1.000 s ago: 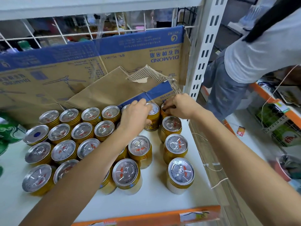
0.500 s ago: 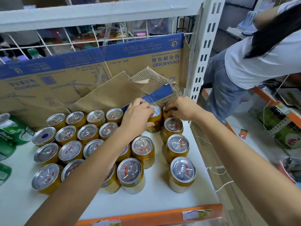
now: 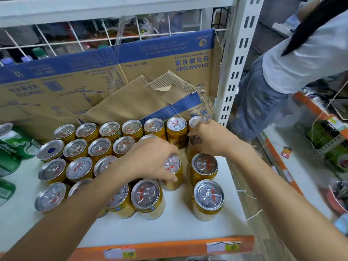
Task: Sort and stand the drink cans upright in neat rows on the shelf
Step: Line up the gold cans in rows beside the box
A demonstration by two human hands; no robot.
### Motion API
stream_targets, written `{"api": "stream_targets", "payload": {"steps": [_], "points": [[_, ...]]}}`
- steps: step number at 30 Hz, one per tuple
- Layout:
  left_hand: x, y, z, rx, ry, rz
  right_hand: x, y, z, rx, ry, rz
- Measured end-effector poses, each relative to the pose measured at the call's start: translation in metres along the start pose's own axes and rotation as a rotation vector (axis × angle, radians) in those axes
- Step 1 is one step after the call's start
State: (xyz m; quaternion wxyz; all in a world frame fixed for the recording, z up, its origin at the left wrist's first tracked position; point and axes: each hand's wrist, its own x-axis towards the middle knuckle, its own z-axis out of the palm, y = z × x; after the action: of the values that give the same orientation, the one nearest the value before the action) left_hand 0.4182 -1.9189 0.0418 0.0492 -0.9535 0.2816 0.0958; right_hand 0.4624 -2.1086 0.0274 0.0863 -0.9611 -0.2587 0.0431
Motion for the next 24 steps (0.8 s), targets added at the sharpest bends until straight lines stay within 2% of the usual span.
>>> {"api": "stream_targets", "payload": {"steps": [7, 10, 13, 15, 20, 24], "points": [[0.033, 0.008, 0.007, 0.047, 0.139, -0.288, -0.001, 0.001, 0.001, -0.002, 0.004, 0.013], [0.036, 0.005, 0.012, 0.046, 0.144, -0.179, -0.004, 0.0, -0.001, 0.0, 0.001, 0.02], [0.032, -0.01, 0.007, -0.076, 0.007, -0.049, -0.005, 0.001, -0.002, -0.016, -0.021, 0.028], [0.031, -0.015, 0.005, -0.139, -0.006, -0.041, -0.005, 0.001, -0.003, -0.022, -0.021, 0.028], [0.03, -0.01, 0.008, -0.095, 0.041, -0.076, -0.005, 0.0, -0.002, -0.024, -0.02, 0.03], [0.027, -0.007, 0.018, -0.173, 0.156, -0.14, -0.004, 0.001, -0.003, -0.013, -0.027, 0.027]]}}
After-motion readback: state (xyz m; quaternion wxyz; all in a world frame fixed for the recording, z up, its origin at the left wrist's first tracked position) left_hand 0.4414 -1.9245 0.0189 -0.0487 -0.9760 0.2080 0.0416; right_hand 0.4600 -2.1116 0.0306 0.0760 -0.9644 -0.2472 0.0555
